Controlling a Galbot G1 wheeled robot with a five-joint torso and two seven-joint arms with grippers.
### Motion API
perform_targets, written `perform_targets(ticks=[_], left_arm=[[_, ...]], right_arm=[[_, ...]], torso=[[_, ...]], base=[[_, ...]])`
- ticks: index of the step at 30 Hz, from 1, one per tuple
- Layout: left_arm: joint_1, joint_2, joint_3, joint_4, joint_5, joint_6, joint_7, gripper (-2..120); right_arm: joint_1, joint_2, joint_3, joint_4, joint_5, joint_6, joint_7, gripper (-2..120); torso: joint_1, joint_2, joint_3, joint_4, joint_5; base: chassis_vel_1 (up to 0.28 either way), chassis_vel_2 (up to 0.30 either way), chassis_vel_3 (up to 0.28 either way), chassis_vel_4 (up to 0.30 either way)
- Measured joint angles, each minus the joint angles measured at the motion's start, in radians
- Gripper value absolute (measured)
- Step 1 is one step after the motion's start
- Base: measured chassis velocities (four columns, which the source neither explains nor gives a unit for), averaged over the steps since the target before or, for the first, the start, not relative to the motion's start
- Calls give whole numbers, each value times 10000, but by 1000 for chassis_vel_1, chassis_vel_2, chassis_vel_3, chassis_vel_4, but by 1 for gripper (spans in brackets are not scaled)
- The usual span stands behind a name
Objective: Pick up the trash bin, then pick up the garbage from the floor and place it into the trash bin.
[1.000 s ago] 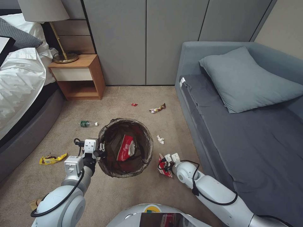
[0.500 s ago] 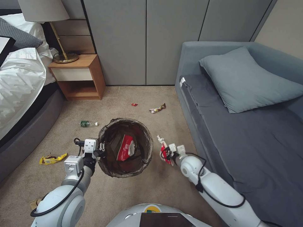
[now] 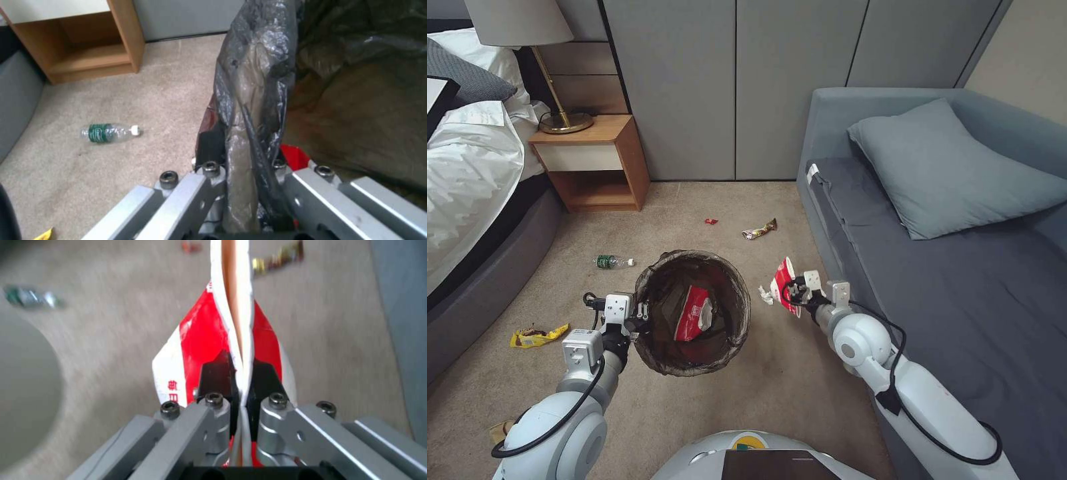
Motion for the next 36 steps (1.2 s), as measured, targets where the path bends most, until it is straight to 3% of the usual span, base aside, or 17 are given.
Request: perform_targets(ticks=[8, 21, 25, 36], left_arm=[[-6, -35, 42, 0, -29, 43, -64, 3], [0, 119, 168, 0, -284, 212, -220, 3], [2, 115, 252, 0, -282, 239, -238, 3], [13, 126, 349, 1, -352, 398, -325, 3]], right_arm=[[-434, -314, 1041, 2104, 470, 13, 262, 0], [-593, -822, 2154, 4034, 1084, 391, -223, 0], [-520, -1050, 1999, 4683, 1253, 616, -519, 0], [205, -1491, 905, 4828, 1744, 823, -1476, 0]], torso=[[-1, 0, 0, -3, -1], [-1, 0, 0, -3, 0], [-1, 0, 0, -3, -1], [-1, 0, 0, -1, -1]], base=[[0, 0, 0, 0], [0, 0, 0, 0], [0, 0, 0, 0], [0, 0, 0, 0]])
